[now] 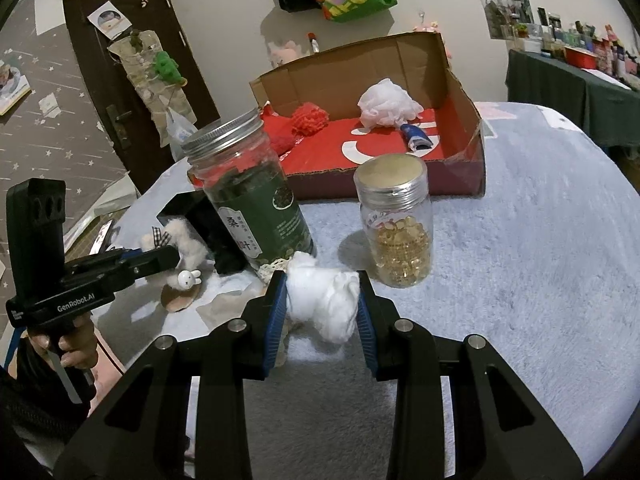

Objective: Organize soft objects
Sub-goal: 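Carry the bunny and cotton roll over into the red box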

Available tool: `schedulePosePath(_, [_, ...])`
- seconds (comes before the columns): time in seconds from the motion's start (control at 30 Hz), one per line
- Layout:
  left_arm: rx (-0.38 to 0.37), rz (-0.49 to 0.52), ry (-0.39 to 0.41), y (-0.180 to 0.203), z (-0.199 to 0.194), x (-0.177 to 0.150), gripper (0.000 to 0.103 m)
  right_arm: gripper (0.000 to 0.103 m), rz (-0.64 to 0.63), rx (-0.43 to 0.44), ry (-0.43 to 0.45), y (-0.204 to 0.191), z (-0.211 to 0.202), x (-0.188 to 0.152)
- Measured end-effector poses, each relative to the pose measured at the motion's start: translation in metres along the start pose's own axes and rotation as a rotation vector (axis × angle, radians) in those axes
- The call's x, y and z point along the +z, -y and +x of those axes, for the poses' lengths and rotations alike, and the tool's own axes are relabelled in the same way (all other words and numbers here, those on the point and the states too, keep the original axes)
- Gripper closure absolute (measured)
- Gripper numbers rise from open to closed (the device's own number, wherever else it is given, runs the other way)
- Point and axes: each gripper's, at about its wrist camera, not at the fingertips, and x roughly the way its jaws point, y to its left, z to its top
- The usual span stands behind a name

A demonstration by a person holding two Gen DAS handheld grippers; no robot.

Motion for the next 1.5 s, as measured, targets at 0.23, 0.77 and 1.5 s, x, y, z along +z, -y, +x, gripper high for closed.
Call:
schedulePosePath(0.23, [0.001, -0.008, 0.012, -0.004, -0.005, 0.002, 0.093, 0.071, 0.003, 0.0, 0.002, 0.001, -0.001, -0.001])
schedulePosePath(0.77, [0.084, -0.097, 0.027, -0.045, -0.036, -0.006, 0.093, 0.071, 0.044, -0.03, -0.002, 0.026, -0.009, -0.002])
schedulePosePath(1.5, [0.126, -0.033, 0.043, -0.103, -0.018, 0.01, 0.093, 0.071, 0.004, -0.124, -0.022, 0.07, -0.007, 0.017])
